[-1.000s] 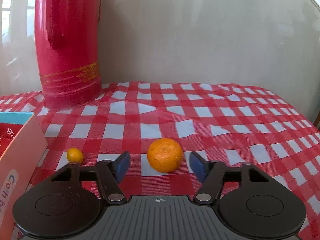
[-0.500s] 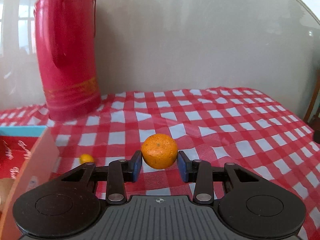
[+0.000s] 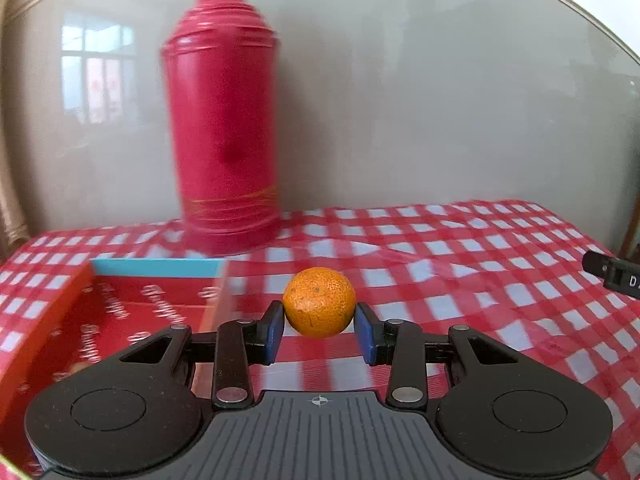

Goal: Organize fruits
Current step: 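Carry the orange into the box and open the left gripper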

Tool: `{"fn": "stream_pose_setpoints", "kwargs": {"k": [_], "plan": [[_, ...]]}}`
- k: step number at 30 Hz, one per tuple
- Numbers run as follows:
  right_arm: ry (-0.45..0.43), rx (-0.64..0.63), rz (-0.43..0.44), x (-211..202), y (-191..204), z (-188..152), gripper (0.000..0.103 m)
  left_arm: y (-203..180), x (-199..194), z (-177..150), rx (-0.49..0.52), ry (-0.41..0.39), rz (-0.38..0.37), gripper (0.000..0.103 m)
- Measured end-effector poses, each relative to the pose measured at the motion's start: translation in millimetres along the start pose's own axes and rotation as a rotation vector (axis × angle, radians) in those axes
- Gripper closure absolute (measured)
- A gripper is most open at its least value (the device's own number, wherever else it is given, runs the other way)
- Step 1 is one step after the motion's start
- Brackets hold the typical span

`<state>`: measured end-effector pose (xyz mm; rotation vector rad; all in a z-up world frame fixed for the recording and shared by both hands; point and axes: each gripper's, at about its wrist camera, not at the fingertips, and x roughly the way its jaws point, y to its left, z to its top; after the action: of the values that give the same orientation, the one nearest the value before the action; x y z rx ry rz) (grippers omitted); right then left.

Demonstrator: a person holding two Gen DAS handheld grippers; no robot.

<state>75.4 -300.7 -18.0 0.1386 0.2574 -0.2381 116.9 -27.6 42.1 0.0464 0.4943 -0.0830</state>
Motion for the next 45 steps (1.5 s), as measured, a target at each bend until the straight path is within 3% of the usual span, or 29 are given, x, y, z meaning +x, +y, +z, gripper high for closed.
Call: {"fn": "stream_pose_setpoints", "kwargs": {"k": [11, 31, 33, 35, 45], "plan": [[0.011, -0.038, 0.080, -1, 55, -6, 0.006, 74, -14, -11, -0.075, 0.004, 0.107, 0.065], [0.005, -0.103, 0.192, -8, 120, -12, 0.006, 151, -9, -42, -0.146, 0.086, 0.240, 0.064], [0.008, -0.103, 0.196, -7, 123, -12, 0.006, 156, -10, -42, -0.154, 0.082, 0.244, 0.058], [0.009, -0.105, 0.200, -7, 127, -13, 0.006, 158, -14, -42, -0.154, 0.063, 0.260, 0.022], [0.026, -0.139, 0.235, -7, 143, -16, 0.006, 172, -31, -41, -0.186, -0.011, 0.278, 0.018]]}}
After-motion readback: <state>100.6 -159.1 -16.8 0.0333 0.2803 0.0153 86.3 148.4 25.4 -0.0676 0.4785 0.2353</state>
